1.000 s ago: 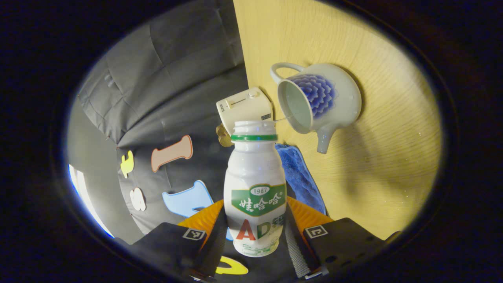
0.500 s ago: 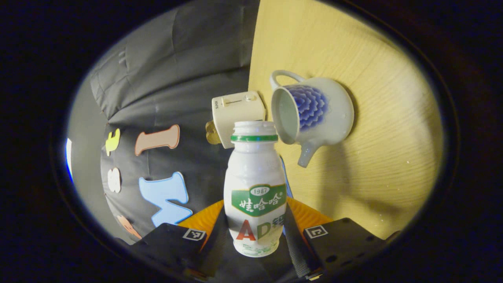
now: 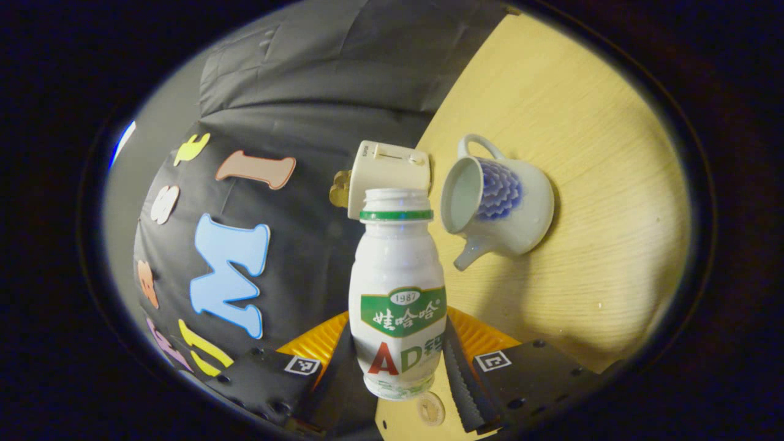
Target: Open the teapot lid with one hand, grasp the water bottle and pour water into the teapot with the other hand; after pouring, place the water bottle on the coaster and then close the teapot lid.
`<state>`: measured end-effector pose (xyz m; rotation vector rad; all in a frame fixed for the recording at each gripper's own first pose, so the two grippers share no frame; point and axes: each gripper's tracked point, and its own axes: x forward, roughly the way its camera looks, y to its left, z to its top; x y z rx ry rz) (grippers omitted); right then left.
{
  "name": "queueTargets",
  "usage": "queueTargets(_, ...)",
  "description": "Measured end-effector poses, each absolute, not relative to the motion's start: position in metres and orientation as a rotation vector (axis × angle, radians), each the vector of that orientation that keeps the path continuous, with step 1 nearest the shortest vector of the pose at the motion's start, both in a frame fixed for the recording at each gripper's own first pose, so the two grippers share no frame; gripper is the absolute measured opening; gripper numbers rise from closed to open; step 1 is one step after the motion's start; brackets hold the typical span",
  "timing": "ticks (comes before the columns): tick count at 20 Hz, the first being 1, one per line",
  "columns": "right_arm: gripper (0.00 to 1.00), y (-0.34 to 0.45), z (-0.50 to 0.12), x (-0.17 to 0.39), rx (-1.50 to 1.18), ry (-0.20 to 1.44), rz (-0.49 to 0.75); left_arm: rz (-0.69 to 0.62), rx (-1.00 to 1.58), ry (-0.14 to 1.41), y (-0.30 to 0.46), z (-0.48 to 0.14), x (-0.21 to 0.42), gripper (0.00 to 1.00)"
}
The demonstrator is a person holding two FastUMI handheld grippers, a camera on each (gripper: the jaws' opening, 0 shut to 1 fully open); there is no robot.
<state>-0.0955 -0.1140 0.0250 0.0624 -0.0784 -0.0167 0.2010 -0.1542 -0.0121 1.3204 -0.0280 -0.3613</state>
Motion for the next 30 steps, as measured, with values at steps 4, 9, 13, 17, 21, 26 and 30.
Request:
queueTargets(4, 0.09, -0.108, 0.033, -0.084, 0.025, -0.076, -0.002, -0.323, 1.179, -0.023, -0.133, -0.008, 0.193, 0.83)
queueTargets(9, 0.09, -0.103, 0.047, -0.06, -0.041, -0.075, 0.019, -0.284, 1.008, -0.014, -0.111, -0.002, 0.196, 0.83)
queueTargets(13, 0.09, -0.103, 0.046, -0.029, -0.043, -0.045, 0.03, -0.266, 0.88, -0.011, -0.101, 0.003, 0.196, 0.83)
queueTargets(17, 0.09, -0.106, 0.045, -0.002, -0.028, -0.025, 0.035, -0.248, 0.81, -0.015, -0.081, 0.01, 0.189, 0.83)
queueTargets(21, 0.09, -0.102, 0.041, 0.029, 0.023, -0.005, 0.073, -0.238, 0.693, -0.006, -0.065, 0.012, 0.185, 0.83)
queueTargets(26, 0.09, -0.105, 0.036, 0.073, 0.023, 0.013, 0.076, -0.249, 0.534, -0.004, -0.045, 0.02, 0.171, 0.77)
queueTargets(30, 0.05, -0.107, 0.026, 0.102, 0.026, 0.053, 0.059, -0.248, 0.431, -0.003, -0.026, 0.025, 0.168, 0.77)
